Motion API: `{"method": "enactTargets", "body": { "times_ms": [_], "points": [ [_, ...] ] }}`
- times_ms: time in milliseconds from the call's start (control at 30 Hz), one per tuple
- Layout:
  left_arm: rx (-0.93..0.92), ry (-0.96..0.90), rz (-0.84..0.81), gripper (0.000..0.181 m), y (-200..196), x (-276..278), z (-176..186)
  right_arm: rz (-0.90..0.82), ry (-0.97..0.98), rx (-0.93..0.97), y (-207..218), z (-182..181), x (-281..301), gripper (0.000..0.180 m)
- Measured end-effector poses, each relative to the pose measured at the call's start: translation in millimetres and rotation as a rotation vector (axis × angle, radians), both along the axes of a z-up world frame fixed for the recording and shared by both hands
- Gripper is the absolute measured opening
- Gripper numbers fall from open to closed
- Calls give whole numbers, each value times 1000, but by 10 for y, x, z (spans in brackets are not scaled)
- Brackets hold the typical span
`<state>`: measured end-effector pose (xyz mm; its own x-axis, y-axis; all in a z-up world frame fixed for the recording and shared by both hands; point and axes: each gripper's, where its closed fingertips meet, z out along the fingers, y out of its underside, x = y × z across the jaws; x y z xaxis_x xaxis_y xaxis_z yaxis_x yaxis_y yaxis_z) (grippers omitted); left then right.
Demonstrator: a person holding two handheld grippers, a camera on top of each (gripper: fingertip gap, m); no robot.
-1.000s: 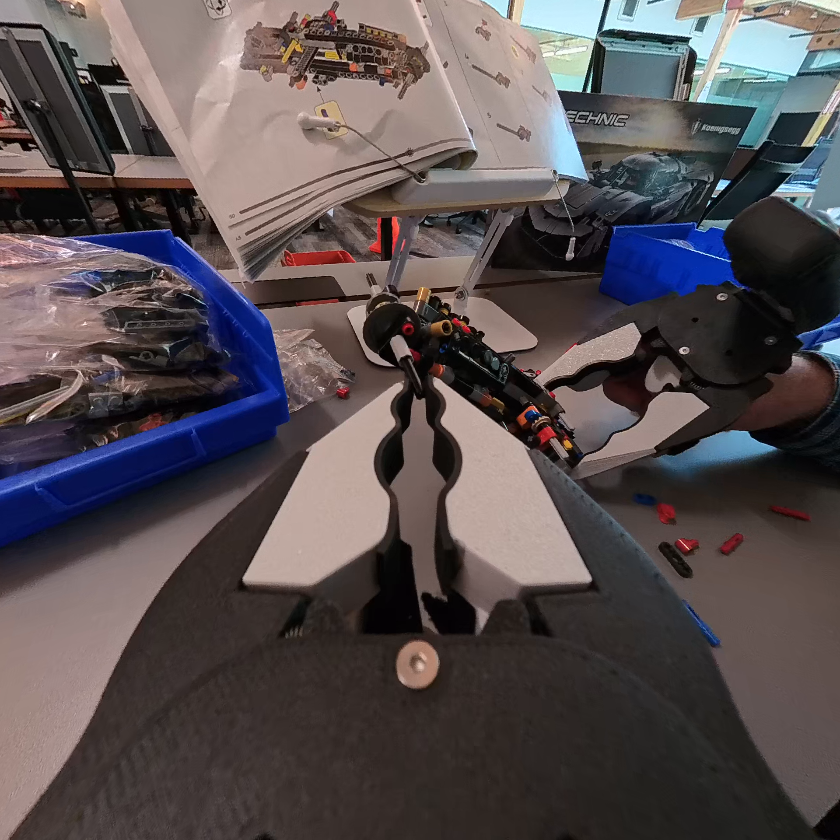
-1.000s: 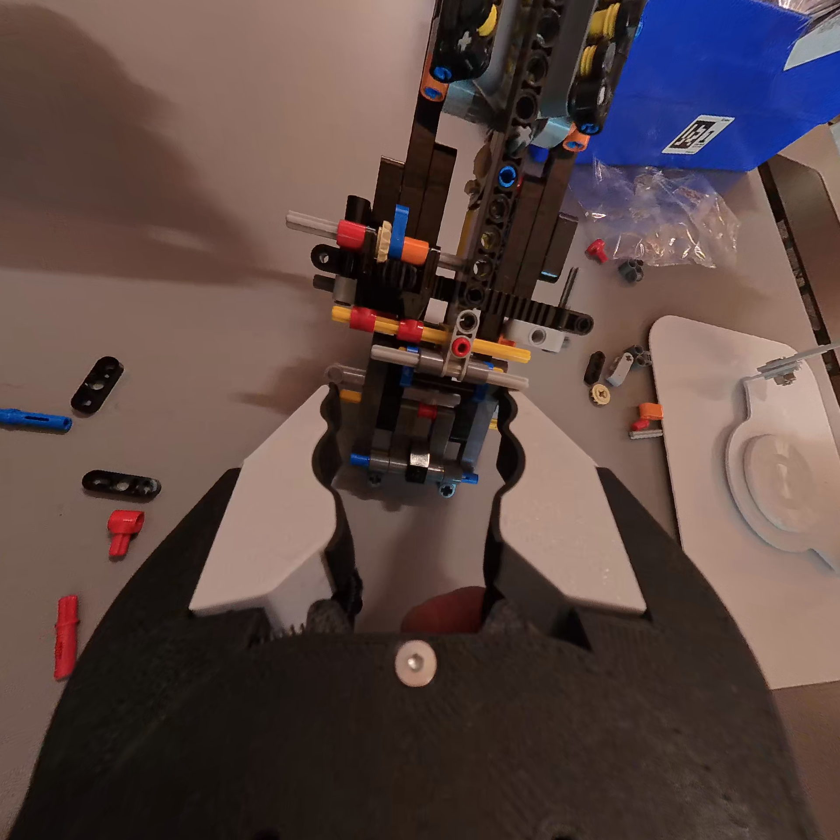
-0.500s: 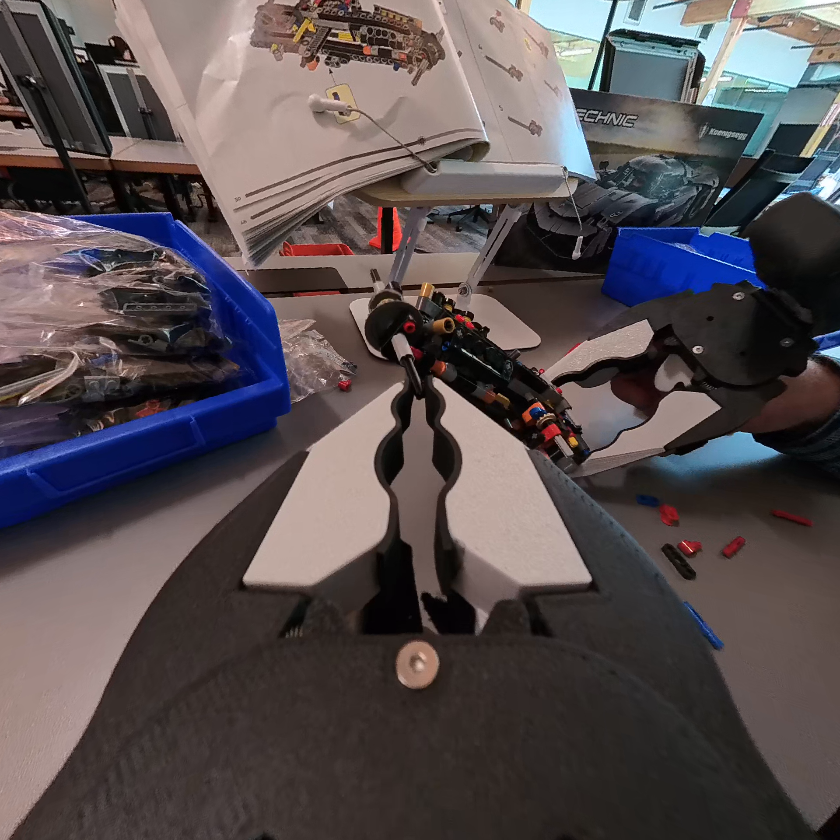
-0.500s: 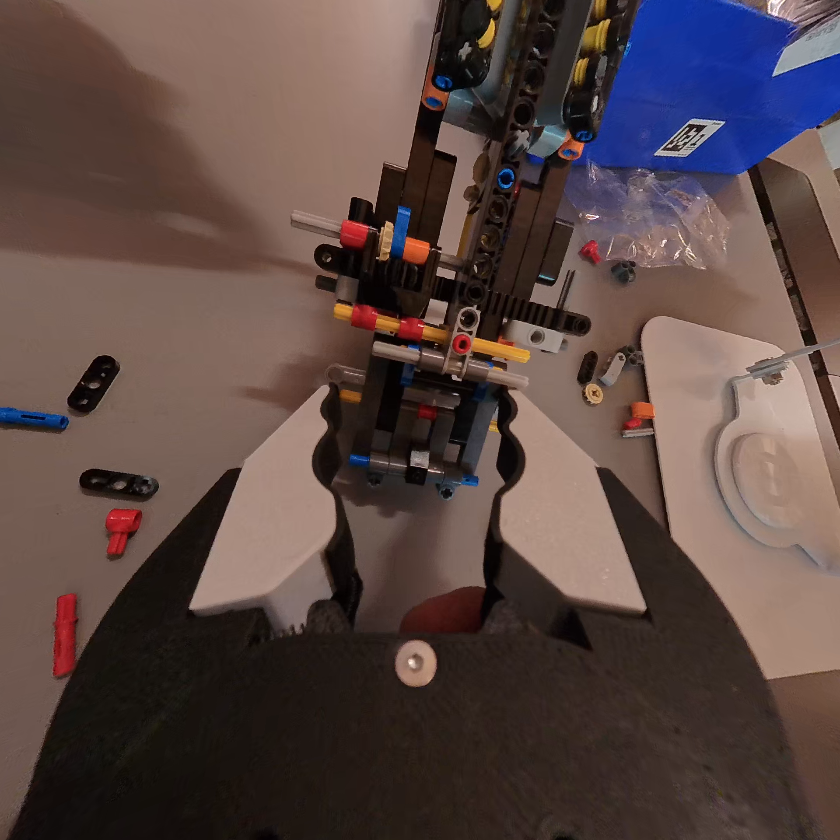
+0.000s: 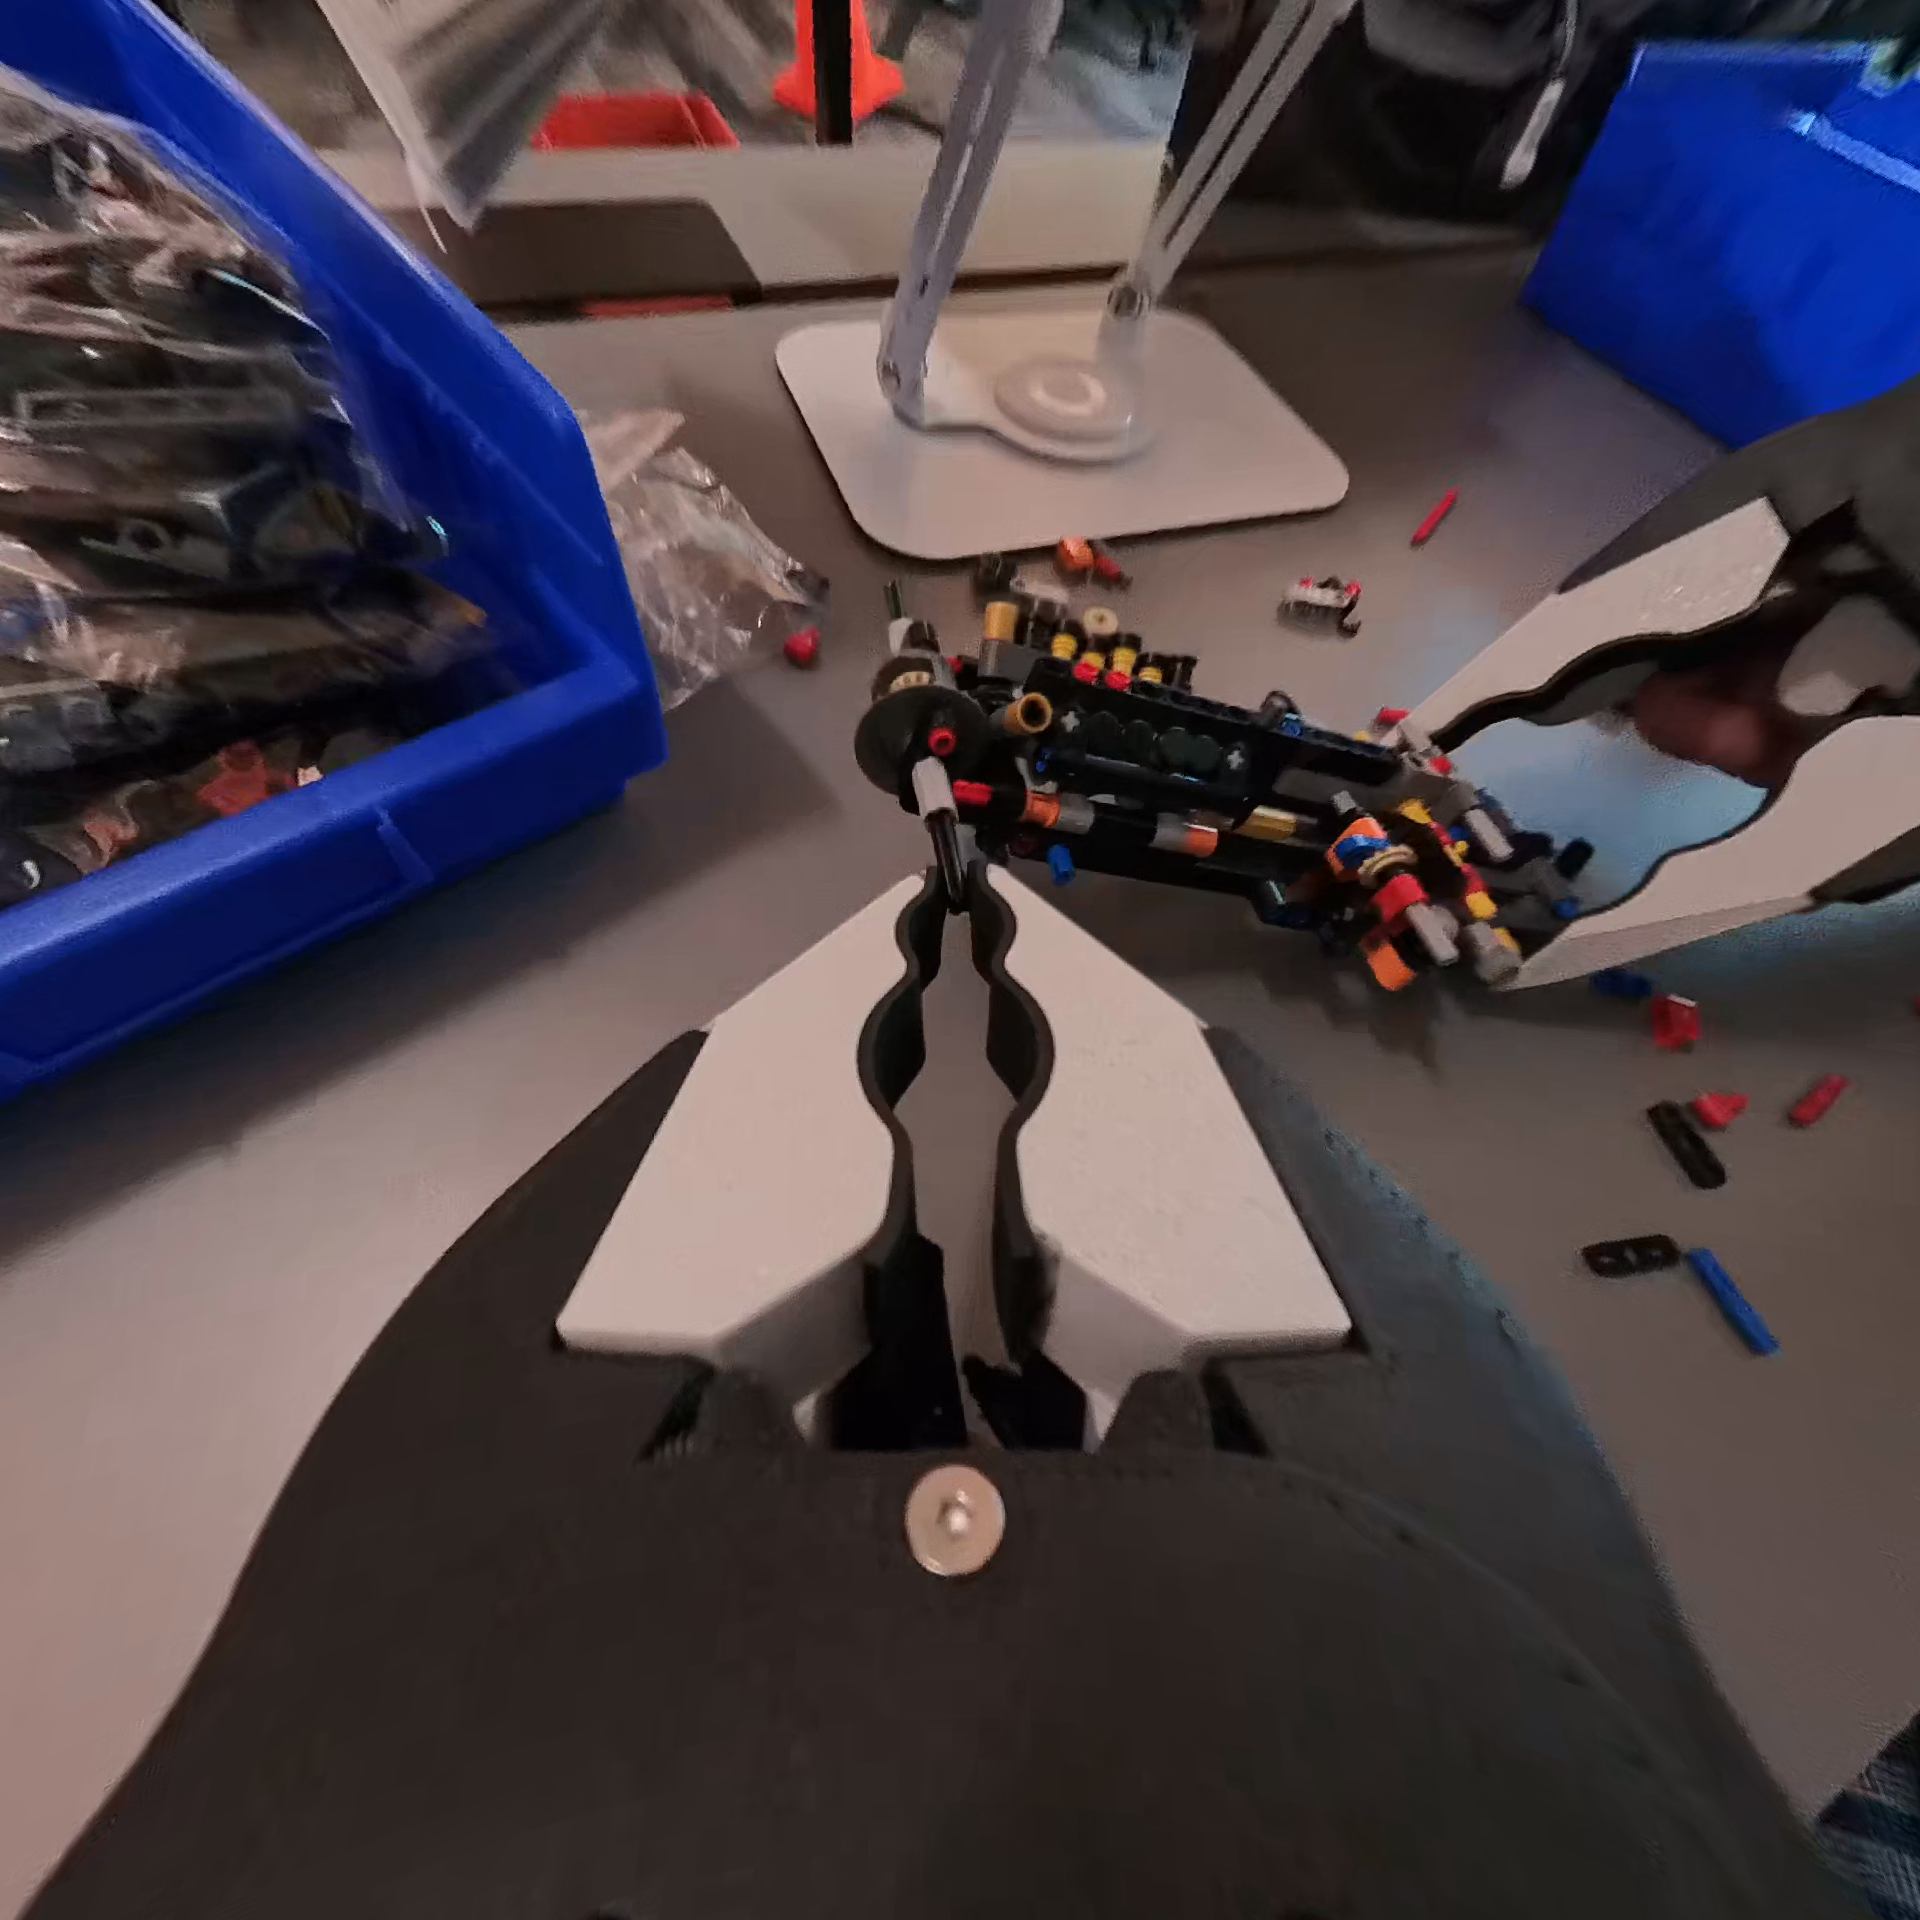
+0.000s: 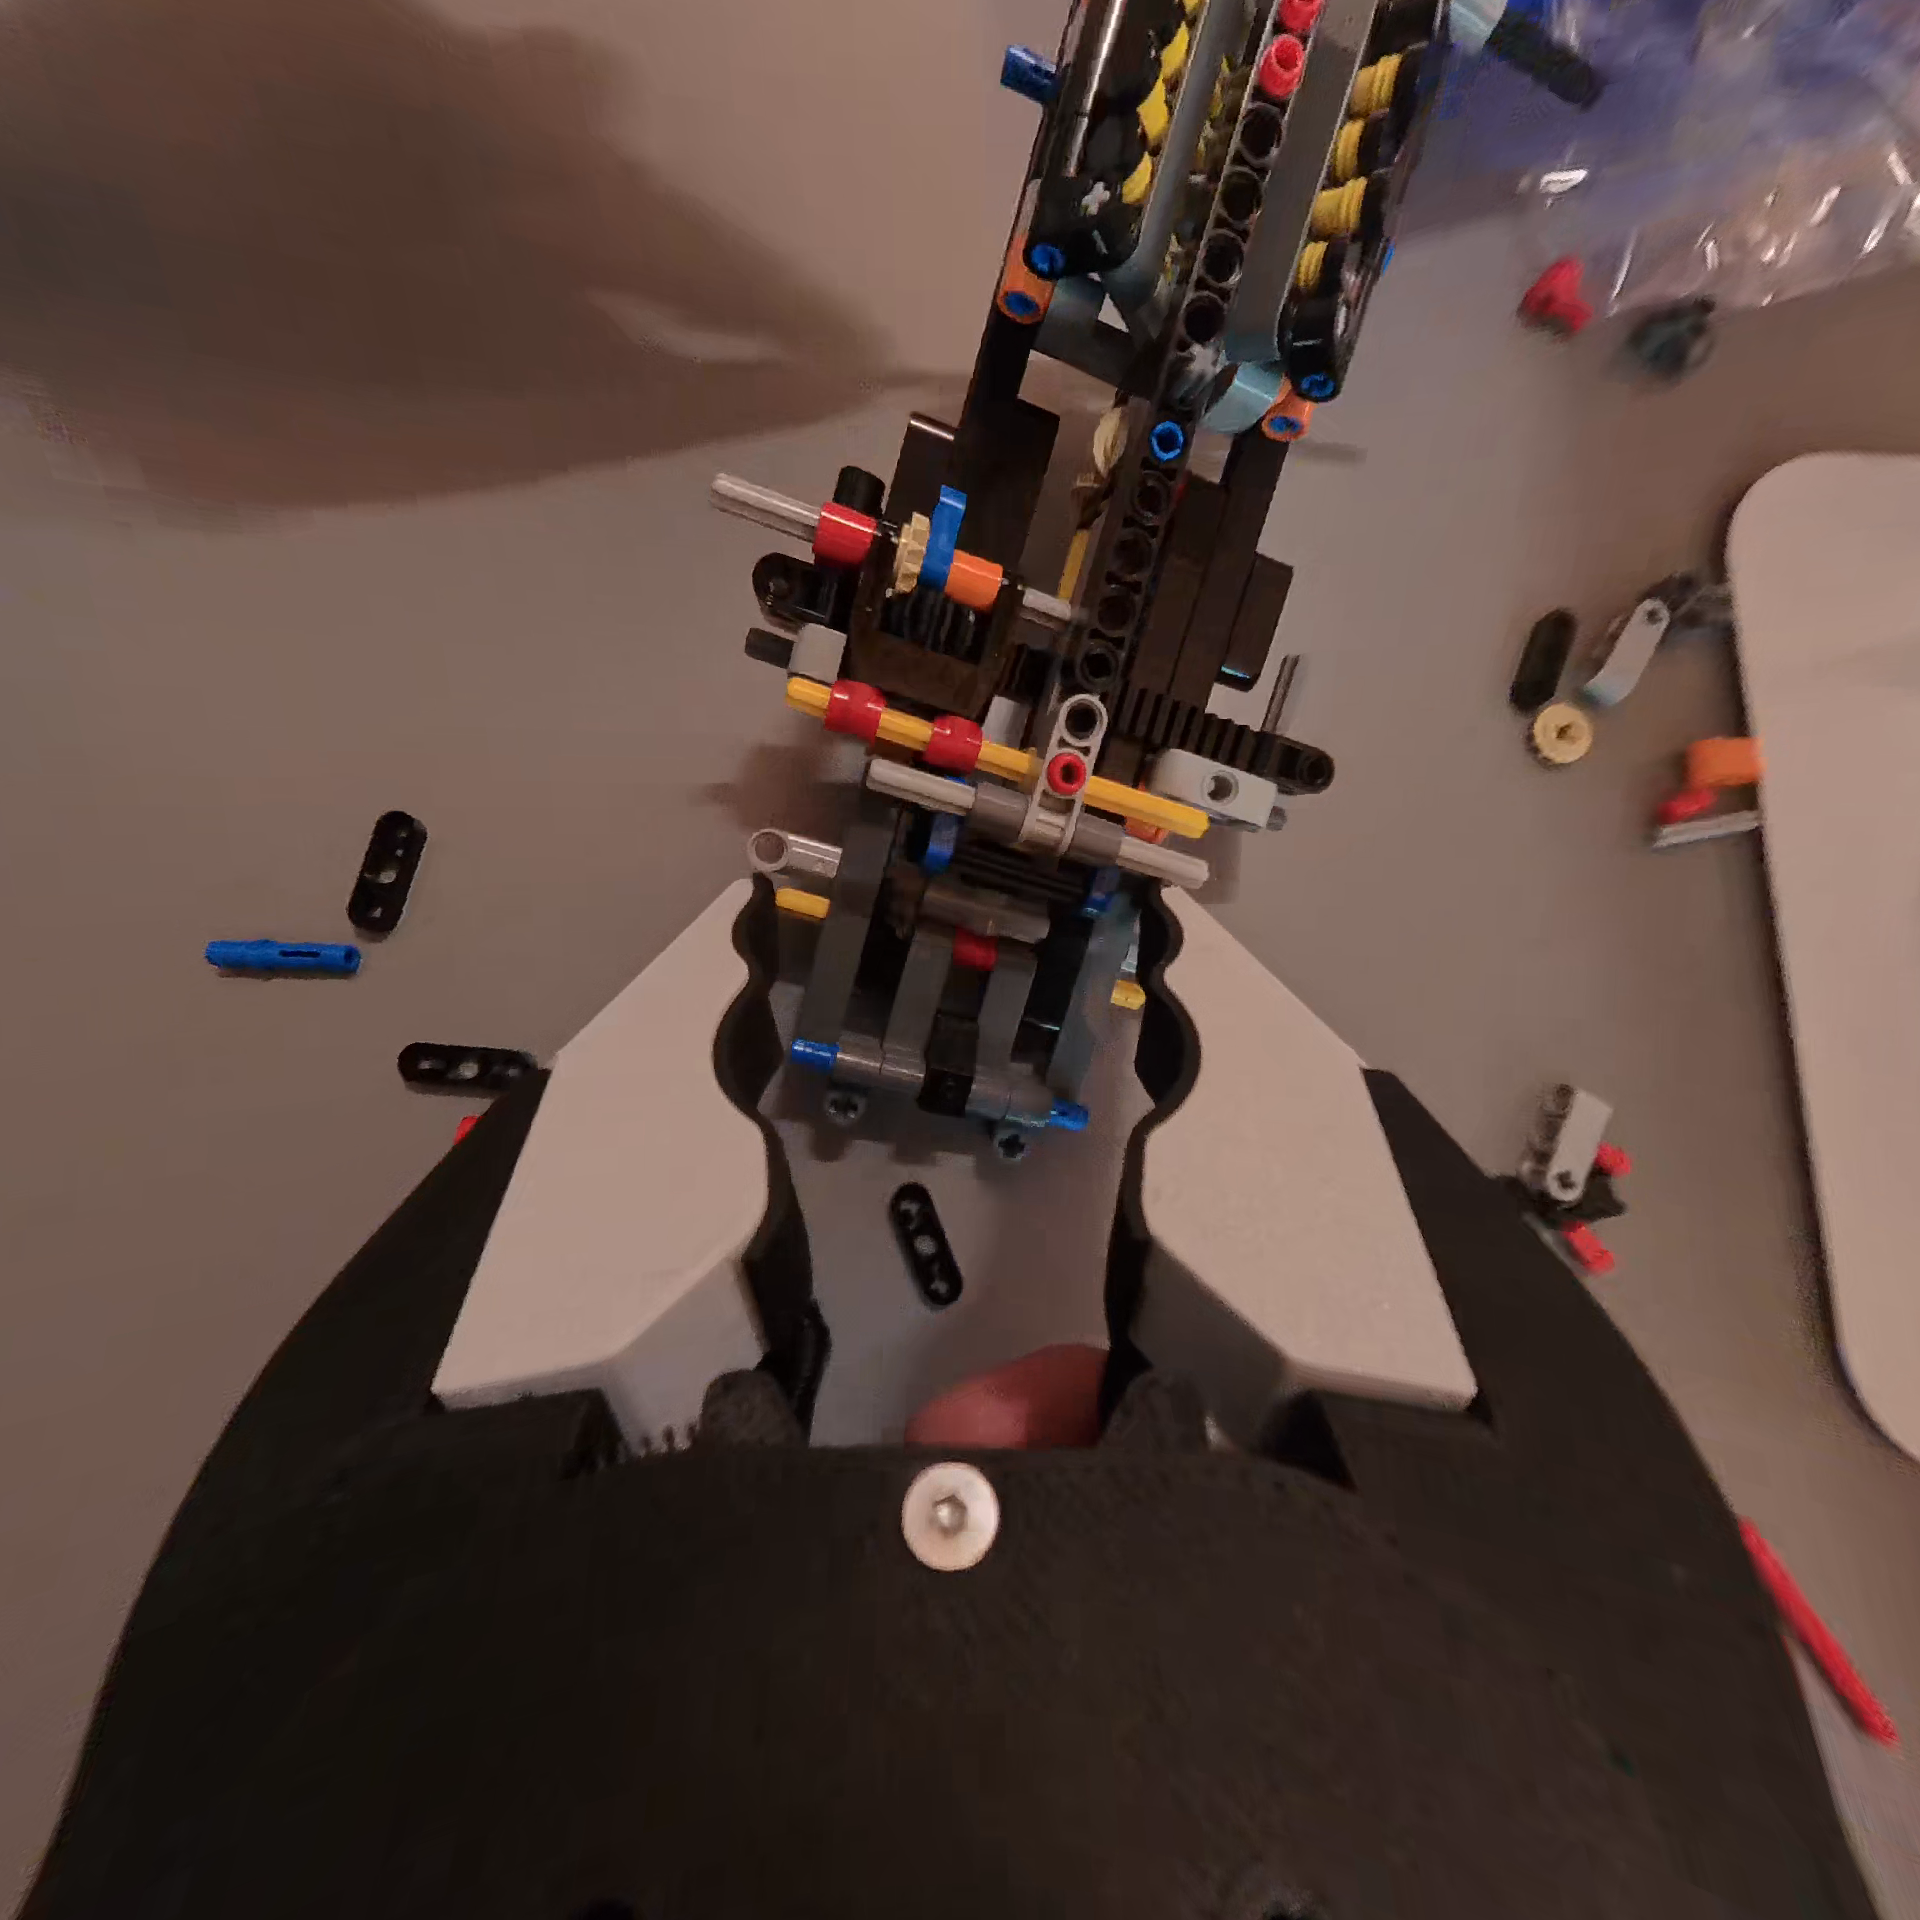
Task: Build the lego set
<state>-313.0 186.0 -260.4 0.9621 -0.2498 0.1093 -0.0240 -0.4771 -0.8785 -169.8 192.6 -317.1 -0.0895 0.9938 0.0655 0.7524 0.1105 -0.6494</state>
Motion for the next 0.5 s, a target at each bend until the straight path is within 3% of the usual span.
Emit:
{"method": "enactTargets", "body": {
  "times_ms": [500],
  "points": [
    [-202,121,-189,2,341,9,-384,-152,-17,-123,-148,102,75,62]
  ]
}}
